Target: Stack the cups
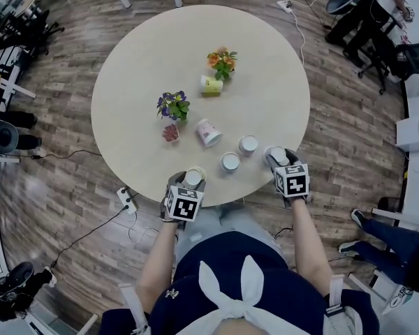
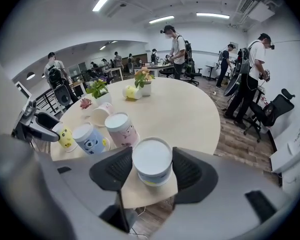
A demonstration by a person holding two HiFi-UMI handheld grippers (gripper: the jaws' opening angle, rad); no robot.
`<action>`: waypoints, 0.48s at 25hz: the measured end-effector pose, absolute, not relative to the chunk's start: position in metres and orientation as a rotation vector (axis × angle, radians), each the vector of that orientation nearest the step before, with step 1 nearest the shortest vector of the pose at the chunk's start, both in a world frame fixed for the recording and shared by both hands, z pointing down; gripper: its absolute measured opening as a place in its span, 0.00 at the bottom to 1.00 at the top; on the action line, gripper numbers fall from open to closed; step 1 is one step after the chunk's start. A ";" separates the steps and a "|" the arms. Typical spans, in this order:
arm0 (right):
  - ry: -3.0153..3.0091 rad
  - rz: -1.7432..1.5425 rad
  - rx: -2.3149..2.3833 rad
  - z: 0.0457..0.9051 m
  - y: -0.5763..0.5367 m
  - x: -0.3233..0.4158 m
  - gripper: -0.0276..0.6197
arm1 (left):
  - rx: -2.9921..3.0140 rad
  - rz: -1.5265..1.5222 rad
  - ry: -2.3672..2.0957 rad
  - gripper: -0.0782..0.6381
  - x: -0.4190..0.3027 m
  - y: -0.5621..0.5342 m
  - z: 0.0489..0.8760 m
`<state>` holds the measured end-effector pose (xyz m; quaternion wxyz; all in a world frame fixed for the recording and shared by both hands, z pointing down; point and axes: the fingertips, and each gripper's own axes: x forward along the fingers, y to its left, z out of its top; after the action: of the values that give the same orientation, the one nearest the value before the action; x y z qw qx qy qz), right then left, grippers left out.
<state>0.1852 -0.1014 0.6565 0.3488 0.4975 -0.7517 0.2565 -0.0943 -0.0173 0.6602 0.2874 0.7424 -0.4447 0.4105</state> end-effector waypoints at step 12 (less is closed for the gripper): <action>-2.017 0.636 1.343 0.621 -0.093 0.178 0.43 | 2.010 1.083 -1.204 0.49 -0.096 -0.022 0.651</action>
<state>0.1782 -0.0929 0.6207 0.3130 0.5091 -0.7646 0.2411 -0.0959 -0.0217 0.6513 0.2767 0.7483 -0.4482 0.4031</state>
